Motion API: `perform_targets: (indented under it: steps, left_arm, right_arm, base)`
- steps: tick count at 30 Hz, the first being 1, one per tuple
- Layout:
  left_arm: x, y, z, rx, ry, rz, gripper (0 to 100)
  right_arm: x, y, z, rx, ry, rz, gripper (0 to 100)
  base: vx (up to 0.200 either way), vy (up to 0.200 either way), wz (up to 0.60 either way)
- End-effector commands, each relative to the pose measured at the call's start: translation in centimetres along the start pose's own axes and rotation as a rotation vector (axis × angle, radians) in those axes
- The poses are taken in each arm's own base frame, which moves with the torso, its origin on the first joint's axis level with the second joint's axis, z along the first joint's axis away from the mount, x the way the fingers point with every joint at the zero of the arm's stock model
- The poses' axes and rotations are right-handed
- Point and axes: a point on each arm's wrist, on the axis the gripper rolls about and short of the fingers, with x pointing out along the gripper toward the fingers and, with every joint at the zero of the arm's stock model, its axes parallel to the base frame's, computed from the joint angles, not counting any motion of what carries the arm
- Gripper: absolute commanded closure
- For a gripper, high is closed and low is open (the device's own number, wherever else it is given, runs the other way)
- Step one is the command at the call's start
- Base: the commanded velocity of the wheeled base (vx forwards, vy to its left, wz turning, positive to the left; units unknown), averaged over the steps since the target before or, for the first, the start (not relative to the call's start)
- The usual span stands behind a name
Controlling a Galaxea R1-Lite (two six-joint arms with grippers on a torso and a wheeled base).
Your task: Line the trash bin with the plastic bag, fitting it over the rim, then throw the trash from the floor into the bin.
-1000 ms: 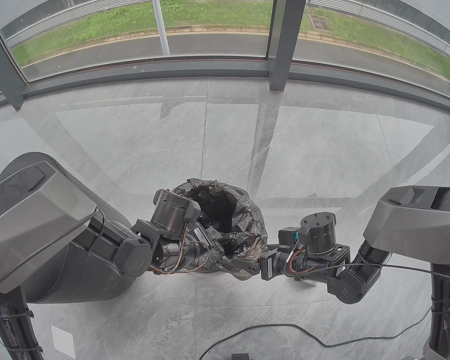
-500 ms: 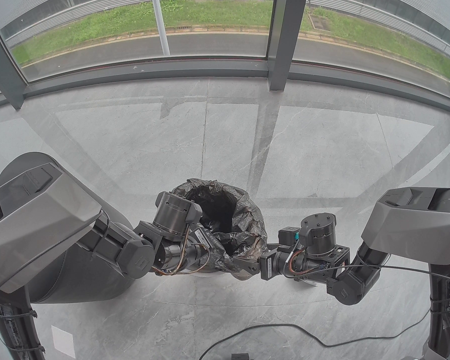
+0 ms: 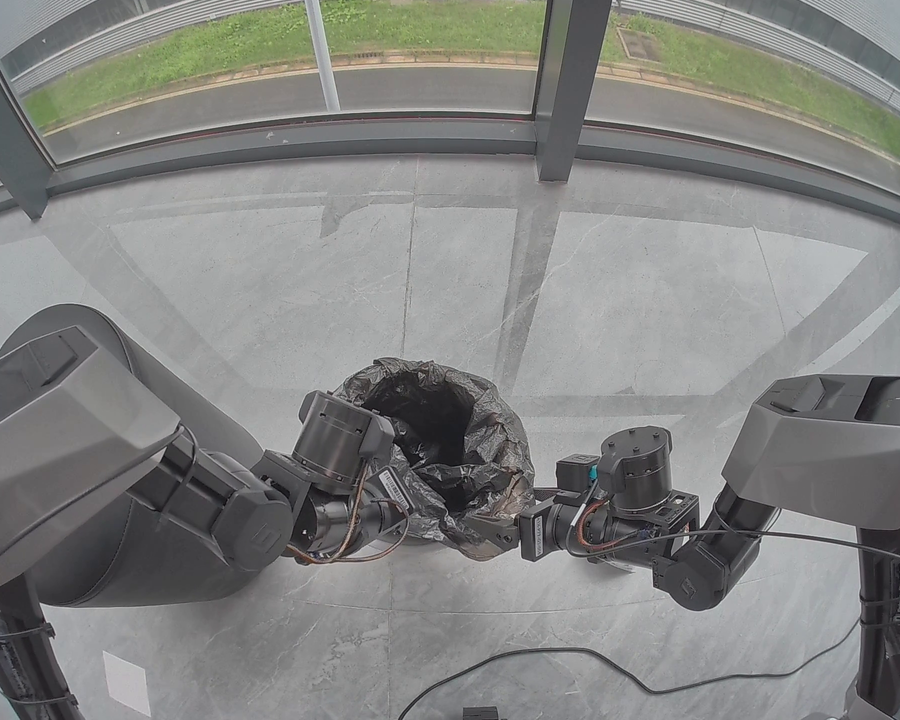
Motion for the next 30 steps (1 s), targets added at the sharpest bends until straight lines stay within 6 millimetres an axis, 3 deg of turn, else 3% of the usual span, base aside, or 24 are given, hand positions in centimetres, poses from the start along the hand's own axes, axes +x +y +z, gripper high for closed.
perform_targets:
  steps: [1,10,30]
  left_arm:
    - [-2.0,1.3,-1.0,0.009,0.024,0.025,100]
    - [-2.3,3.5,-2.5,0.019,0.072,0.098,100]
    - [0.0,4.7,-2.8,0.011,0.091,0.147,100]
  right_arm:
    - [0.0,0.1,0.0,-0.002,-0.001,0.003,0]
    - [0.0,0.0,-0.1,-0.001,0.004,0.002,0]
    - [0.1,-0.1,-0.2,0.000,0.006,0.000,0]
  base:
    - [0.000,0.000,0.00]
    - [0.000,0.000,0.00]
    - [0.000,0.000,0.00]
